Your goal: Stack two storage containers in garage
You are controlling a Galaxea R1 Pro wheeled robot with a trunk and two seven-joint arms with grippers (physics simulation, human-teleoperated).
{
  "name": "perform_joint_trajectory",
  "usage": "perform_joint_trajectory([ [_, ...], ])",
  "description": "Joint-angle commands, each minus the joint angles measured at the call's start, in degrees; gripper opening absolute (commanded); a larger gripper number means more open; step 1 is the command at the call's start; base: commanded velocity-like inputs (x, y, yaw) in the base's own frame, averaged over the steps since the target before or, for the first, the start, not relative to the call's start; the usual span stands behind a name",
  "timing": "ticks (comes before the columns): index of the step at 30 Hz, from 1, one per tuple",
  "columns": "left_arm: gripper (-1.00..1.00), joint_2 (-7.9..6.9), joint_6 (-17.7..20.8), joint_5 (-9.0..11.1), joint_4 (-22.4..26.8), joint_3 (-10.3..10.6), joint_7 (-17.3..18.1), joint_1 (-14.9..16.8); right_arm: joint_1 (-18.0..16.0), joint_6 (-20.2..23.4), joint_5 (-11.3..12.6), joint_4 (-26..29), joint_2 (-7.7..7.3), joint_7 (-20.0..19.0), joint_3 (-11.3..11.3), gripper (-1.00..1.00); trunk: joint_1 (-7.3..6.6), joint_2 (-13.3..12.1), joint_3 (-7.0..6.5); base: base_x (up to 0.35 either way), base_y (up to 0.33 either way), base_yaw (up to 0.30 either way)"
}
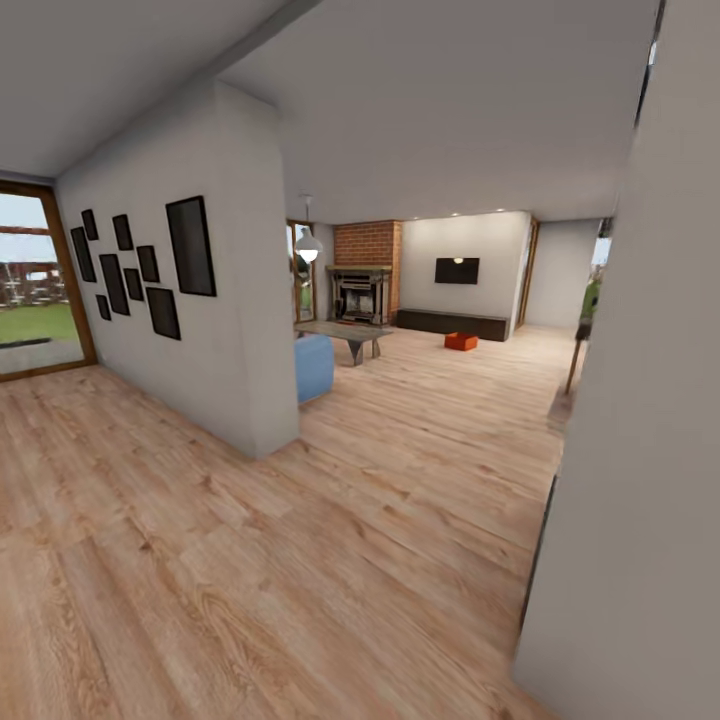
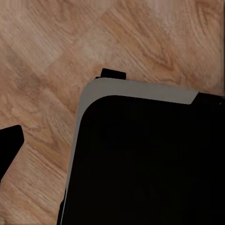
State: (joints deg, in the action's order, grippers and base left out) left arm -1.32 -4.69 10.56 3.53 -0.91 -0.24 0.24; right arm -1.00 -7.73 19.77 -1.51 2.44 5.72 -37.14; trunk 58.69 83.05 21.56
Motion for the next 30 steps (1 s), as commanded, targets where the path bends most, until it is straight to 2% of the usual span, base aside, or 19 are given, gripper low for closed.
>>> perform_joint_trajectory([
  [1,1.00,0.00,-0.14,0.26,-0.01,-0.05,-0.02,0.02,-0.06,-0.30,0.50,-0.15,0.07,0.08,-0.48,1.00,0.03,0.03,0.06,0.322,0.000,0.000],
  [22,1.00,0.00,-0.22,0.31,-0.01,-0.05,-0.02,0.02,-0.06,-0.30,0.53,-0.16,0.07,0.08,-0.48,1.00,0.03,0.03,0.06,0.322,0.000,0.000],
  [30,1.00,0.00,-0.38,0.19,-0.01,-0.05,-0.02,0.02,-0.06,0.11,1.19,-0.16,0.93,0.02,-0.40,1.00,0.03,0.03,0.06,0.319,0.000,0.000],
])
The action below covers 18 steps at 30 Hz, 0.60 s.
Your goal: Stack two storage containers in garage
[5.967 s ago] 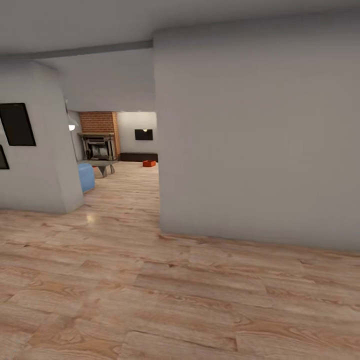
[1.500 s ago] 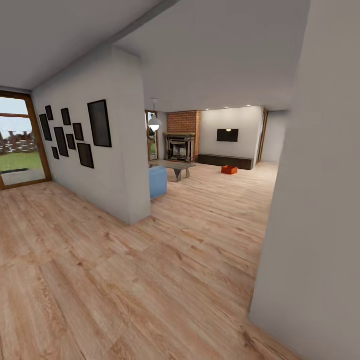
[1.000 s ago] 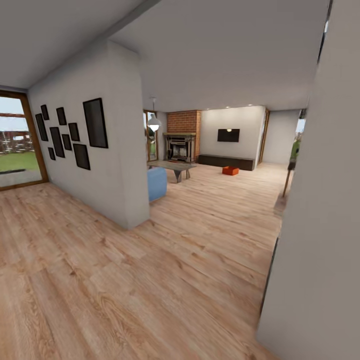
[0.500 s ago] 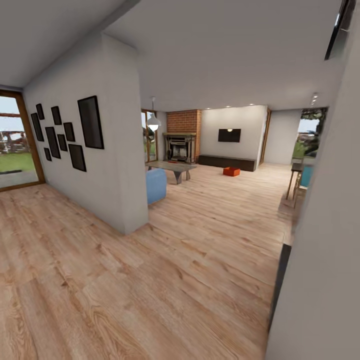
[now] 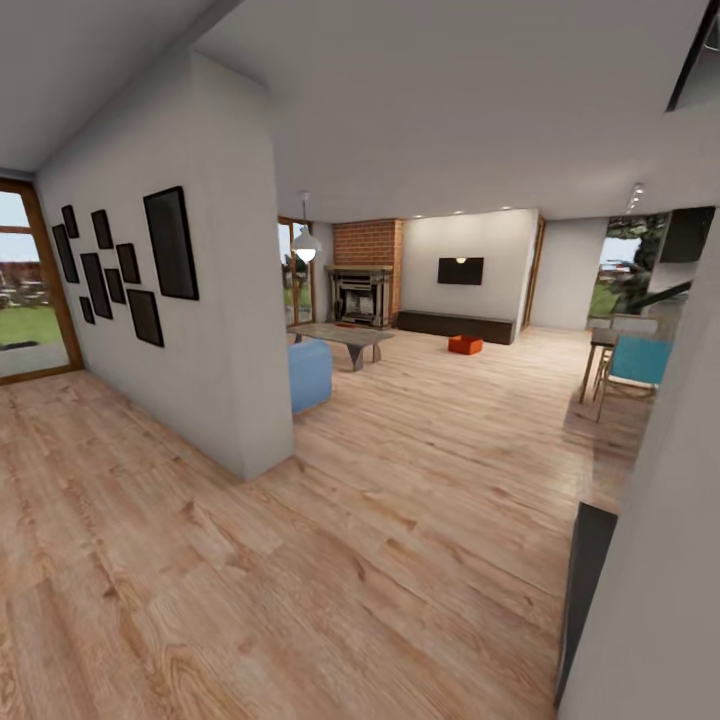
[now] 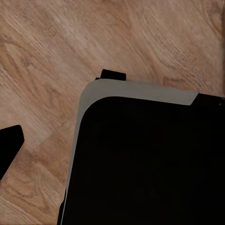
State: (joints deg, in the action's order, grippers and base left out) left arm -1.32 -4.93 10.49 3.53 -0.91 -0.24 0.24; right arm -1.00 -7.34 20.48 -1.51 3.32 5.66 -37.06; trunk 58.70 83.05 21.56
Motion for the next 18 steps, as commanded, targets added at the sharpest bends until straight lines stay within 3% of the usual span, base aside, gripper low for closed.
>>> perform_joint_trajectory([
  [1,1.00,0.00,-0.15,0.25,-0.01,-0.05,-0.02,0.02,-0.06,-0.20,0.50,-0.16,0.07,0.05,-0.48,1.00,0.03,0.03,0.06,0.287,0.000,0.000],
  [6,1.00,-0.01,-0.19,0.23,0.03,-0.06,-0.02,0.02,-0.06,-0.14,0.49,-0.16,0.05,0.04,-0.47,1.00,0.03,0.03,0.10,0.199,0.000,0.091],
  [18,1.00,-0.01,-0.26,0.23,0.07,-0.05,-0.02,0.02,-0.06,-0.13,0.53,-0.16,0.11,0.05,-0.47,1.00,0.03,0.03,0.14,0.018,0.000,0.271],
])
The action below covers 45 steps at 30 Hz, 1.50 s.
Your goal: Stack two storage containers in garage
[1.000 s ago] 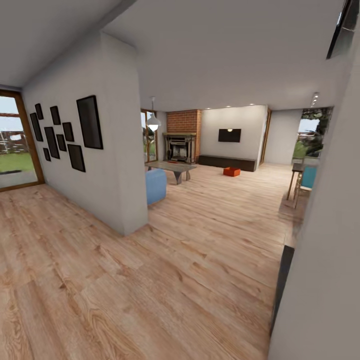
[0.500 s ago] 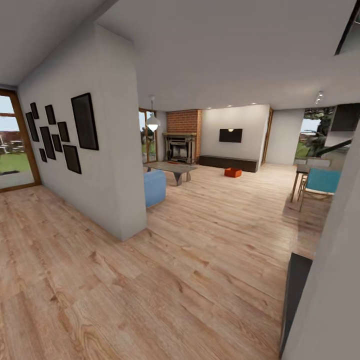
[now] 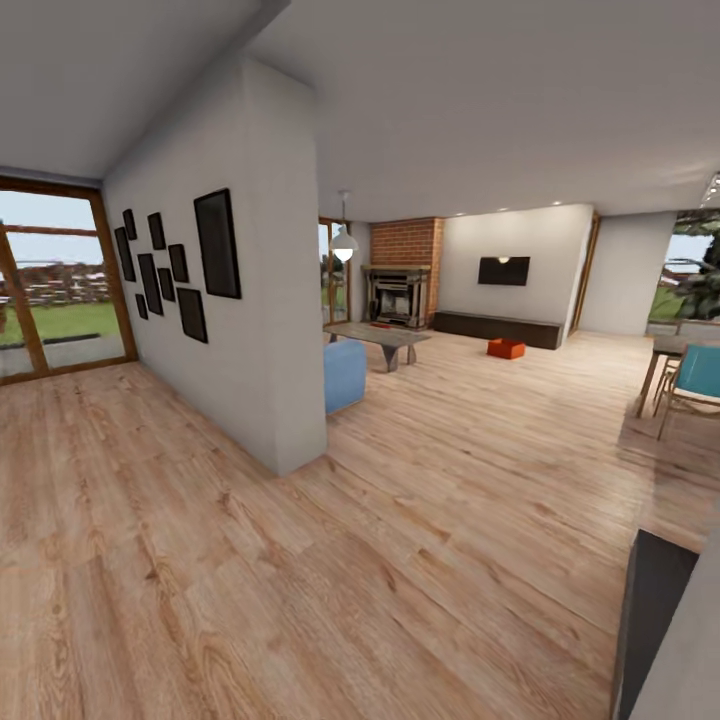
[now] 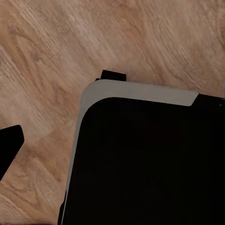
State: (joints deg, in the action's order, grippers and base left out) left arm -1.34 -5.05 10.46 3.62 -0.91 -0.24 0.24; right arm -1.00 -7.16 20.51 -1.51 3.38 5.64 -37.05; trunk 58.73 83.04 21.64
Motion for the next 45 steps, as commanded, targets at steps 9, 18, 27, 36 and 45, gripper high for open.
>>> perform_joint_trajectory([
  [9,1.00,0.02,-0.14,0.26,-0.01,-0.06,-0.03,0.02,-0.05,-0.31,0.48,-0.16,0.05,0.08,-0.48,1.00,0.00,0.04,0.06,0.004,0.000,0.283],
  [18,1.00,0.02,0.02,0.42,-0.08,-0.06,-0.01,0.02,-0.05,-0.65,0.47,-0.16,-0.21,0.08,-0.39,1.00,0.00,0.04,0.07,0.251,0.000,0.052],
  [27,1.00,0.02,0.04,0.44,-0.10,-0.06,0.03,0.02,-0.05,-0.80,0.37,-0.16,-0.57,0.08,-0.39,1.00,0.00,0.04,0.07,0.317,0.000,0.002],
  [36,1.00,0.02,0.04,0.44,-0.10,-0.06,0.02,0.02,-0.05,-0.91,0.33,-0.10,-0.74,0.16,-0.39,1.00,0.00,0.04,0.07,0.319,0.000,-0.078],
  [45,1.00,0.02,0.04,0.44,-0.10,-0.06,-0.02,0.02,-0.05,-1.01,0.48,-0.16,-0.57,0.16,-0.39,1.00,0.00,0.04,0.07,0.319,0.000,-0.237],
])
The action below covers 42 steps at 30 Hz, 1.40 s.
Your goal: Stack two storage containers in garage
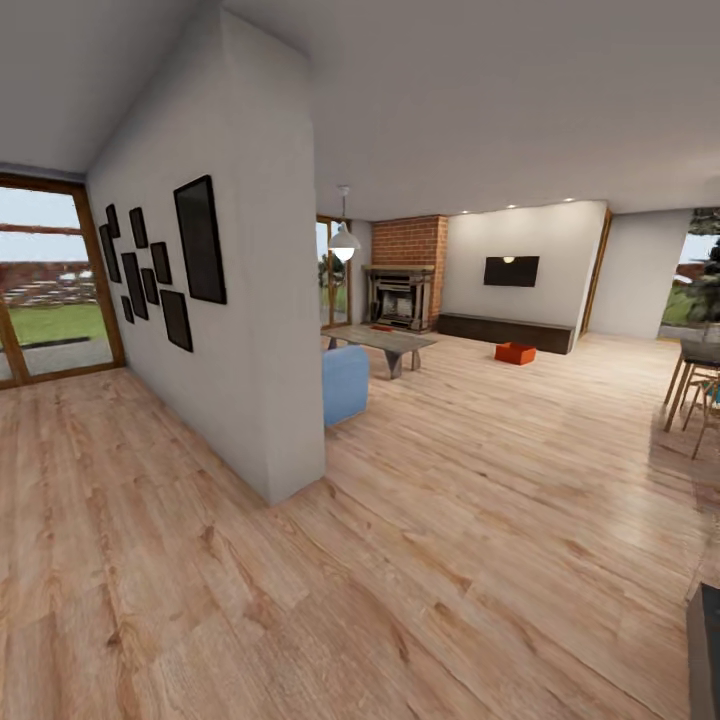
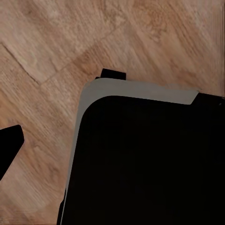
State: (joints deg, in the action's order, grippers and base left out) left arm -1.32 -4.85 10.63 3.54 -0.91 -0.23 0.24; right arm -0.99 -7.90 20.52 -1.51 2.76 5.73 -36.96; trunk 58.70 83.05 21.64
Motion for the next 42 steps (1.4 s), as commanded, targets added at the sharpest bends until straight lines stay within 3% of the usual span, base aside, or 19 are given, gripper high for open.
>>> perform_joint_trajectory([
  [1,1.00,0.00,-0.16,0.26,-0.02,-0.05,-0.03,0.02,-0.07,-0.28,0.48,-0.16,0.02,0.07,-0.48,1.00,0.03,0.03,0.07,0.319,0.000,-0.245],
  [25,1.00,0.09,0.02,0.01,-0.02,0.42,0.06,0.02,-0.07,-0.22,0.56,-0.24,0.06,0.07,-0.40,1.00,0.03,0.03,0.07,0.319,0.000,-0.028],
  [42,1.00,0.15,0.09,-0.43,-0.02,0.60,0.07,0.02,-0.07,0.02,0.57,-0.25,0.18,0.07,-0.41,1.00,0.03,0.03,0.07,0.319,0.000,-0.232],
])
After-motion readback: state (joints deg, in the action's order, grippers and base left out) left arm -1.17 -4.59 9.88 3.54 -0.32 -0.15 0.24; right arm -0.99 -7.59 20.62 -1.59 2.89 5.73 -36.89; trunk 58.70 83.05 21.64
